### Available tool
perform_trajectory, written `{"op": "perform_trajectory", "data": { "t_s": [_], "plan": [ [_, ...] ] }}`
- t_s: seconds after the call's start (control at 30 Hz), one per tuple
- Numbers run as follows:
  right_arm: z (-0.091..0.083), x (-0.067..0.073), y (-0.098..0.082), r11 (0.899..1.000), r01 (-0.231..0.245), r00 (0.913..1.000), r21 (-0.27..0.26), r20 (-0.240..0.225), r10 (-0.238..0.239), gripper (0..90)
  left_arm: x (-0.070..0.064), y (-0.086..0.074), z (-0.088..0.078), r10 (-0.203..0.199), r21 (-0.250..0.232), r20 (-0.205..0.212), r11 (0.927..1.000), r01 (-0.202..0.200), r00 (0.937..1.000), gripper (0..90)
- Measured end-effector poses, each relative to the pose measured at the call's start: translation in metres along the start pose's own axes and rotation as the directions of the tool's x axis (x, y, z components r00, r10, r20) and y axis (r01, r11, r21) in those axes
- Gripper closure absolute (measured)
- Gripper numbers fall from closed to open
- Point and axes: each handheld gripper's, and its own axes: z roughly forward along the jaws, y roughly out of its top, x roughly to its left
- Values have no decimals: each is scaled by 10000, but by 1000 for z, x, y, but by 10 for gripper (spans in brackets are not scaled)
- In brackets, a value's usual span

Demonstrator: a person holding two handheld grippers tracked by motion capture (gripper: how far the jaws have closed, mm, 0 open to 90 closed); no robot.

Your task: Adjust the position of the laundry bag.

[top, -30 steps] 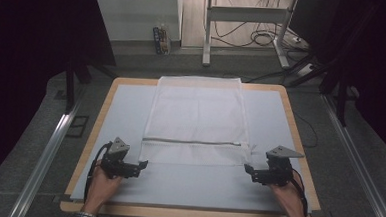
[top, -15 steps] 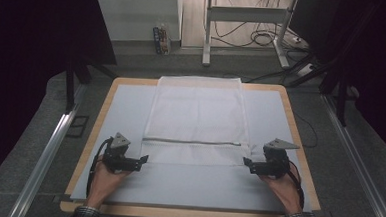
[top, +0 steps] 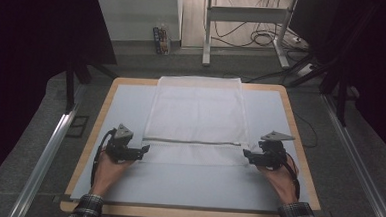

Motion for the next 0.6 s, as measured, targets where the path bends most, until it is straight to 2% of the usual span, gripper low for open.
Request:
{"op": "perform_trajectory", "data": {
  "t_s": [0.1,0.13,0.2,0.27,0.3,0.4,0.47,0.6],
  "plan": [
    [6,-3,6,10000,66,9997,-9,255,-66,354,5,7,7,31,-61,-33,10000,-32,10000,239],
    [6,-3,6,10000,66,9997,-9,255,-66,354,5,7,7,31,-61,-33,10000,-32,10000,252],
    [10,-6,10,10000,-2,9996,-29,300,3,411,9,10,10,-5,-88,-58,10000,5,10000,276],
    [11,-7,11,10000,19,9996,-45,294,-18,424,13,13,12,-155,-153,-30,9998,155,9999,318],
    [13,-10,13,10000,72,9993,-52,361,-70,457,17,15,15,-363,-227,76,9991,365,9993,336],
    [15,-12,15,10000,89,9990,-39,443,-87,479,19,17,18,-479,-254,111,9985,481,9988,368],
    [17,-14,16,9999,149,9984,7,543,-149,506,20,19,22,-474,-180,-14,9987,473,9989,415],
    [19,-17,19,9997,245,9977,38,637,-247,573,20,22,29,-440,-74,-280,9990,438,9986,443]
  ]
}}
